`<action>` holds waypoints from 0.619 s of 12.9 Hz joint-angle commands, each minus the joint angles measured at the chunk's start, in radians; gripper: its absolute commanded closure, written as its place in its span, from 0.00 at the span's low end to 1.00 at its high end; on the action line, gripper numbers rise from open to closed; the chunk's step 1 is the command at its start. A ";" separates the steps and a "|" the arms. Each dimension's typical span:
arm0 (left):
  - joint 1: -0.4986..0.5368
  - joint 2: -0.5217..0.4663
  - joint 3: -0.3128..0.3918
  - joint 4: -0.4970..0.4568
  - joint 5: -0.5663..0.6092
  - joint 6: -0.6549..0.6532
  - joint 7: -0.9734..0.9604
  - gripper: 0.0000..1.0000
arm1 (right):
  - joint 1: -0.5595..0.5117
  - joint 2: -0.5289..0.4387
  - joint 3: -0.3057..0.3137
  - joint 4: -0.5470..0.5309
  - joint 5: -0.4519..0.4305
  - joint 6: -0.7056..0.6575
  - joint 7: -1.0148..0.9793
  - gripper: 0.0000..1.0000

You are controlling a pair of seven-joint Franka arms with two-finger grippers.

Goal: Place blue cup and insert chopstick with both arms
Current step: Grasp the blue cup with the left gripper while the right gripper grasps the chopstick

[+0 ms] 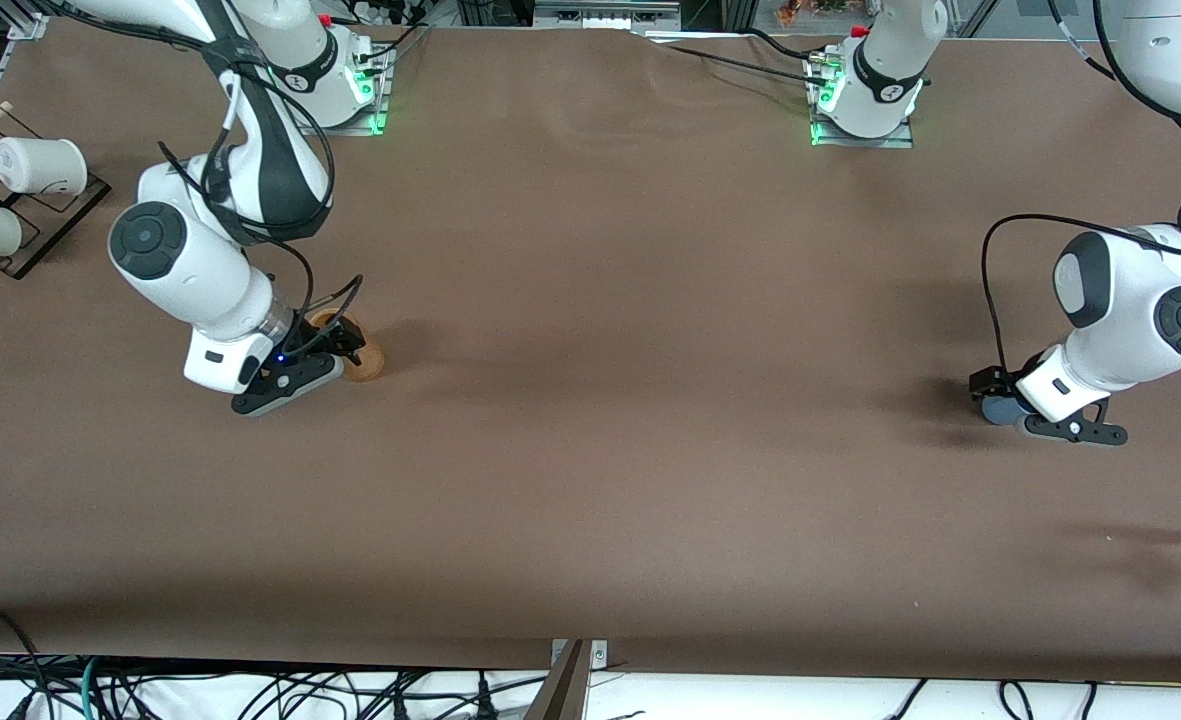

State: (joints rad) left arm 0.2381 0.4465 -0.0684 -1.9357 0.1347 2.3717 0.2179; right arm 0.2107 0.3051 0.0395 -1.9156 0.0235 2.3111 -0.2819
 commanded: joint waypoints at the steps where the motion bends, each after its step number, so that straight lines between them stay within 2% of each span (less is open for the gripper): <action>1: 0.009 -0.006 0.010 -0.046 0.008 0.072 0.014 0.08 | -0.008 0.009 0.007 -0.023 0.009 0.031 -0.022 0.05; 2: 0.007 -0.005 0.018 -0.046 0.006 0.072 0.012 0.40 | -0.007 0.011 0.007 -0.037 0.009 0.034 -0.019 0.11; 3: 0.007 0.004 0.022 -0.045 -0.012 0.072 0.009 0.66 | -0.007 0.011 0.007 -0.045 0.009 0.036 -0.014 0.14; 4: 0.007 0.011 0.028 -0.043 -0.047 0.072 0.011 0.84 | -0.007 0.009 0.007 -0.057 0.009 0.036 -0.014 0.19; 5: 0.006 0.015 0.038 -0.042 -0.055 0.069 0.011 0.97 | -0.007 0.008 0.007 -0.068 0.010 0.036 -0.013 0.22; 7: 0.006 0.015 0.042 -0.039 -0.057 0.054 0.011 1.00 | -0.007 0.005 0.008 -0.088 0.013 0.040 -0.011 0.30; 8: 0.006 0.015 0.042 -0.036 -0.057 0.044 0.011 1.00 | -0.007 0.003 0.008 -0.089 0.013 0.039 -0.011 0.31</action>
State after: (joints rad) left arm 0.2399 0.4669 -0.0246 -1.9706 0.1012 2.4248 0.2166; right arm 0.2107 0.3292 0.0395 -1.9740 0.0236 2.3322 -0.2850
